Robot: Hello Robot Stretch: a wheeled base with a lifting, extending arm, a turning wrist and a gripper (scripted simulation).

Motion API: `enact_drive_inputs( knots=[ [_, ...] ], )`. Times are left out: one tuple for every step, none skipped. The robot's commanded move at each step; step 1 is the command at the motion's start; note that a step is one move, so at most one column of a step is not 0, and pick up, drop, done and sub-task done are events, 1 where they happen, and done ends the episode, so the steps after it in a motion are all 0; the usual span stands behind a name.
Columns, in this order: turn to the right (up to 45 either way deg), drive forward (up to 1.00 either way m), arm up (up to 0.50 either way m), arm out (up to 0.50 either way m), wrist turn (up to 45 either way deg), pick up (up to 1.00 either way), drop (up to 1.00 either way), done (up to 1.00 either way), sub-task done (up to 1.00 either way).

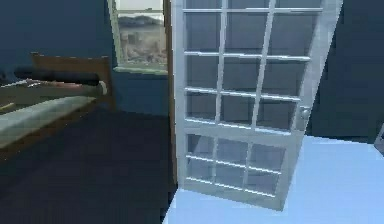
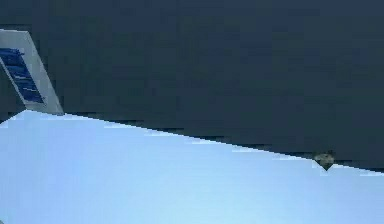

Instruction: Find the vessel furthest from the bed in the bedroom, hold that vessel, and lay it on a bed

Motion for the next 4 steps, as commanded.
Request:
enact_drive_inputs(
  knots=[
    [0.0, 0.20, 0.00, 0.00, 0.0, 0.00, 0.00, 0.00, 0.00],
    [-45.0, 0.00, 0.00, 0.00, 0.0, 0.00, 0.00, 0.00, 0.00],
    [-21.0, 0.00, 0.00, 0.00, 0.0, 0.00, 0.00, 0.00, 0.00],
    [0.0, 1.00, 0.00, 0.00, 0.0, 0.00, 0.00, 0.00, 0.00]
  ],
)
